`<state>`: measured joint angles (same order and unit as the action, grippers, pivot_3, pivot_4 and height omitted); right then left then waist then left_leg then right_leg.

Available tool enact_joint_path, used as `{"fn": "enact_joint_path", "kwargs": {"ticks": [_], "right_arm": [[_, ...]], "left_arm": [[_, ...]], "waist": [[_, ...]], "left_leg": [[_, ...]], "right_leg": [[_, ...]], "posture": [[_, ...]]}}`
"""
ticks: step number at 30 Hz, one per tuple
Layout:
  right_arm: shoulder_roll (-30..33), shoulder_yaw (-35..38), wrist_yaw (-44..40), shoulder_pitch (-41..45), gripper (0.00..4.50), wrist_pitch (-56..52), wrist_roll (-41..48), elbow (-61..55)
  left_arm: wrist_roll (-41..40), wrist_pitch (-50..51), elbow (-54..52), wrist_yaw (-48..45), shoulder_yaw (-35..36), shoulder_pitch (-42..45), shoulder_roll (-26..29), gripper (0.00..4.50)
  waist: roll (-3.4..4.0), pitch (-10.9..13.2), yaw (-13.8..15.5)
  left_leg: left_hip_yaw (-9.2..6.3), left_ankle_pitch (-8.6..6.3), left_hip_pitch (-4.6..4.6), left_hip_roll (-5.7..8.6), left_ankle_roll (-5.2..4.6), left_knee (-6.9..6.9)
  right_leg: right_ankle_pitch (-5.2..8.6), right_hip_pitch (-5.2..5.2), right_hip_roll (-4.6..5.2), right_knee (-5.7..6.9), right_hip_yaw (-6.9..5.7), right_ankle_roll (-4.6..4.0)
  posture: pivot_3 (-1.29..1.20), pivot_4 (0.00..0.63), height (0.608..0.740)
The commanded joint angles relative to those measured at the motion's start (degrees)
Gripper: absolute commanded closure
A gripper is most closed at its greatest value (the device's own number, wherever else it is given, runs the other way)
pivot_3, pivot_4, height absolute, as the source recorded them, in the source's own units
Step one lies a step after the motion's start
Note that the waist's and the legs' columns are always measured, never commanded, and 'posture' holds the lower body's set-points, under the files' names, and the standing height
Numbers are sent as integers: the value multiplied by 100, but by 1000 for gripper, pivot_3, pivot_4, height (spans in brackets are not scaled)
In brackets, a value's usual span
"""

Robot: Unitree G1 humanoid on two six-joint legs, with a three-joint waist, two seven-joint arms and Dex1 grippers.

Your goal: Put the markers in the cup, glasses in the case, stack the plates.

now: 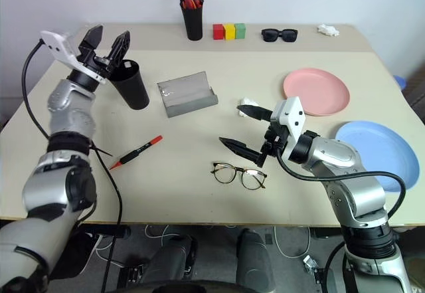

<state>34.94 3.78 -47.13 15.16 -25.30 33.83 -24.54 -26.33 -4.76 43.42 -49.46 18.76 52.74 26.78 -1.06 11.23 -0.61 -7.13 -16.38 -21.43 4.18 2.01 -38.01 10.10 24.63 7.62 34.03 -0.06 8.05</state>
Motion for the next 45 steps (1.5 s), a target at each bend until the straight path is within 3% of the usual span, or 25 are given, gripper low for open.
{"fn": "enact_joint_path", "kwargs": {"ticks": [1, 6, 9, 12, 18, 25, 34, 37, 44, 45], "right_arm": [[50, 140, -34, 5, 0, 140, 1, -119], [10, 99, -113, 71, 0, 235, -64, 36], [-11, 54, -184, 118, 0, 259, -73, 93], [5, 39, -269, 122, 0, 247, -51, 119], [210, 141, -542, -115, 0, -40, 250, -102], [497, 239, -750, -573, 0, -231, 545, -441], [610, 159, -903, -647, 0, -233, 509, -498], [604, 133, -907, -606, 0, -185, 446, -450], [578, 134, -877, -582, 0, -155, 392, -424], [573, 136, -875, -581, 0, -154, 386, -421]], "left_arm": [[-1170, 2875, -2606, -371, -238, -905, 756, 17], [-2318, 5870, -4386, -382, -312, -2127, 2074, 17], [-1556, 5886, -4923, -310, -966, -2813, 2726, 17], [-979, 5662, -4903, 22, -1370, -2957, 2749, 17], [-1013, 6734, -5270, -68, -1744, -3011, 3204, 17], [-623, 6376, -5275, -449, -2095, -3074, 3488, 17], [-81, 6186, -5097, -581, -2779, -2587, 3151, 17], [-11, 6186, -5077, -602, -2891, -2438, 2960, 783], [196, 5837, -4868, -707, -2791, -2605, 2931, 4451], [224, 5770, -4840, -719, -2770, -2618, 2927, 4487]], "waist": [[1, 1, -85], [5, 3, -194], [14, 4, -181], [16, 6, -58], [14, 6, -7], [15, 7, -10], [15, 7, 21], [14, 7, 5], [14, 7, -8], [14, 7, -5]], "left_leg": [[0, -2, 0, -3, -2, 2], [-7, -2, 1, -7, -3, 9], [-2, -3, 7, -7, -3, 11], [-2, -3, 6, -7, -3, 11], [-1, -3, 0, -5, -2, 7], [4, -3, 0, -7, -2, 14], [4, -3, -2, -7, -2, 12], [4, -3, -2, -6, -2, 11], [4, -3, -1, -8, -2, 12], [4, -3, -1, -8, -2, 12]], "right_leg": [[0, 6, -2, 5, 4, 0], [3, 15, -8, 13, 4, -3], [4, 10, -8, 11, 6, -3], [4, 6, -8, 5, 5, -5], [4, 7, -6, 0, 5, -5], [11, 12, -5, 0, 6, -7], [11, 10, -4, -1, 5, -8], [10, 9, -4, -2, 5, -7], [11, 12, -5, 1, 5, -8], [11, 12, -4, 0, 5, -8]], "posture": [[0, 150, 740], [0, 150, 740], [0, 150, 740], [0, 150, 740], [0, 150, 740], [0, 150, 740], [0, 150, 740], [0, 150, 740], [0, 150, 740], [0, 150, 740]]}}
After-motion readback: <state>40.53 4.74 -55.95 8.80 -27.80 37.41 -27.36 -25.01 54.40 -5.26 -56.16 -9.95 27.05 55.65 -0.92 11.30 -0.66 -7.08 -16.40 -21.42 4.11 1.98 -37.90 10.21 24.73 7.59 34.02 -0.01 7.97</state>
